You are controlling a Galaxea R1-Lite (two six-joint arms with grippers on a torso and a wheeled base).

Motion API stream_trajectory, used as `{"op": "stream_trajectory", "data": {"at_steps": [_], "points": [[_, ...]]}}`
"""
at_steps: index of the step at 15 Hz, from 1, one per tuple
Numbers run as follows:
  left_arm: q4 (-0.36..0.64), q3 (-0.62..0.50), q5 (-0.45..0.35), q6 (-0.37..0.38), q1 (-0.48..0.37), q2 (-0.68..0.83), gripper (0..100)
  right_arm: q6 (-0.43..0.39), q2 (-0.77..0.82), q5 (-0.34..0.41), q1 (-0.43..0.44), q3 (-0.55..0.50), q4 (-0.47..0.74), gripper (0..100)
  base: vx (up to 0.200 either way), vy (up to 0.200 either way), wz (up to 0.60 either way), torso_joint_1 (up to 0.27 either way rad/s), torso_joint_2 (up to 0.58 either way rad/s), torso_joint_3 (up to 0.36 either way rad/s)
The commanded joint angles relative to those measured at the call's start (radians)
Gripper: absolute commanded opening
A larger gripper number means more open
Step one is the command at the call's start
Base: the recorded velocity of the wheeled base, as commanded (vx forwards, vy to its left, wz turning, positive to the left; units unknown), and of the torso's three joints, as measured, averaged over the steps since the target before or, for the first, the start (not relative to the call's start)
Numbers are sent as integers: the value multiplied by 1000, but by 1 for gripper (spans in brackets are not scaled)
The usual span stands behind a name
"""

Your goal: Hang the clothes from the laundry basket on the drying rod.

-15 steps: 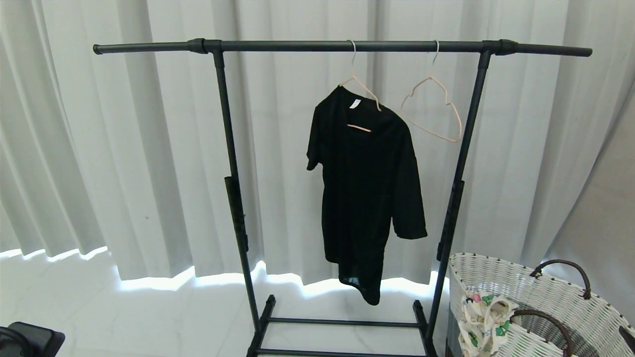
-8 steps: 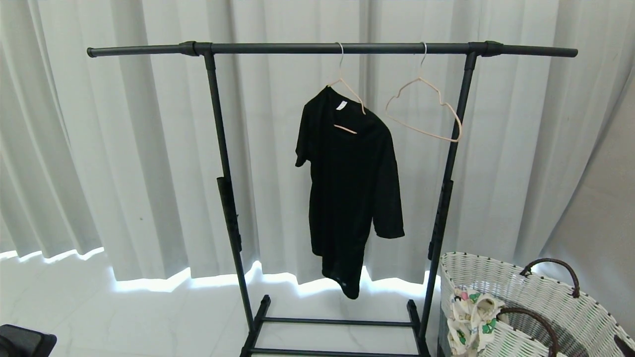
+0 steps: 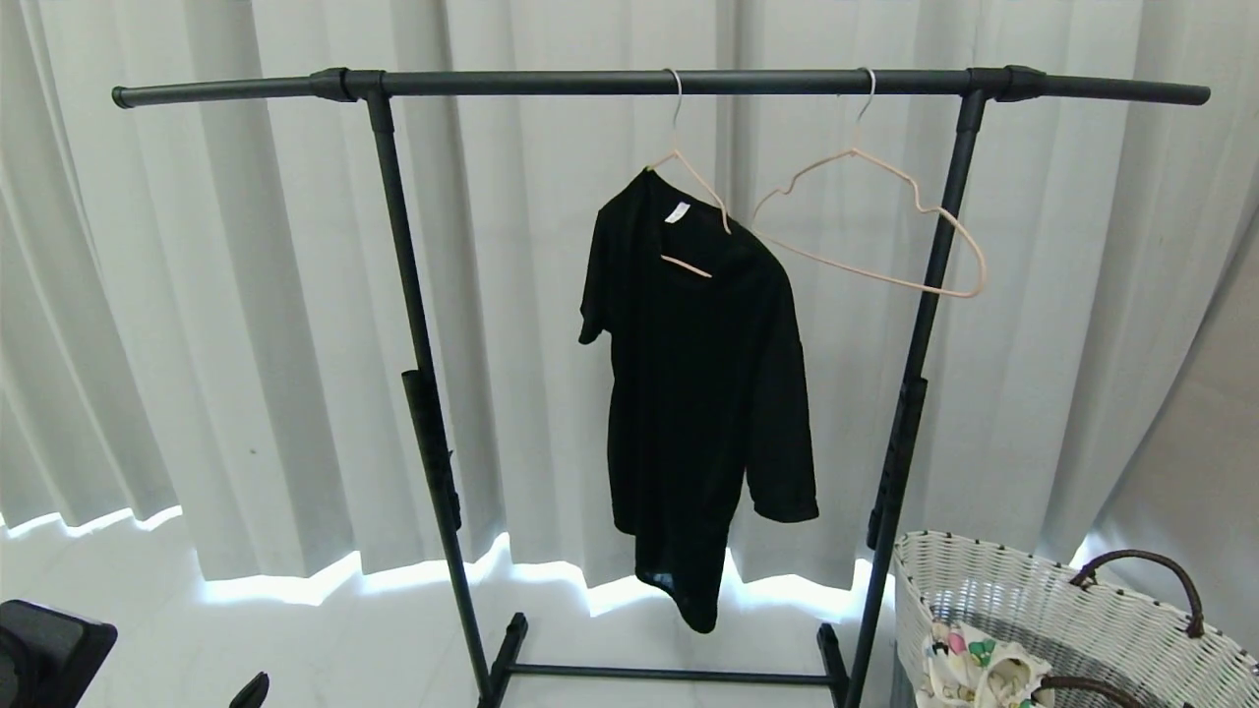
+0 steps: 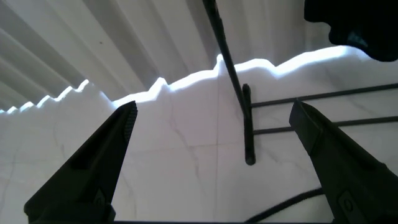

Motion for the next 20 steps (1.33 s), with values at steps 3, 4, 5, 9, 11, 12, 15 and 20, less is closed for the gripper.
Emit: {"op": "stream_trajectory", "data": {"at_steps": [3,4,5,9,11,12,15,20], "points": [[0,-75,1,1,-14,72,100,54,202,113,-42,7,-3,100,200,0,0,2,2,6],[0,-88,1,1,-15,79,100,56,258,121,-41,-4,-11,100,200,0,0,2,2,-2],[0,-91,0,-1,-21,83,100,56,315,122,-41,-17,-27,100,200,0,0,2,2,2],[-3,-95,0,-2,-75,78,100,-19,482,187,-42,-16,-81,100,0,0,0,0,0,0],[-3,-112,0,-2,-98,81,100,-105,528,242,-59,-20,-83,100,0,0,0,0,0,0],[-3,-120,0,-2,-114,81,100,-162,577,276,-73,-34,-83,100,0,0,0,0,0,0],[-3,-120,0,-5,-118,79,100,-184,705,269,-93,-79,-104,100,0,0,0,0,0,0],[-3,-109,-78,-5,-118,84,100,-190,780,233,-127,-69,-130,100,0,0,0,0,0,0]]}}
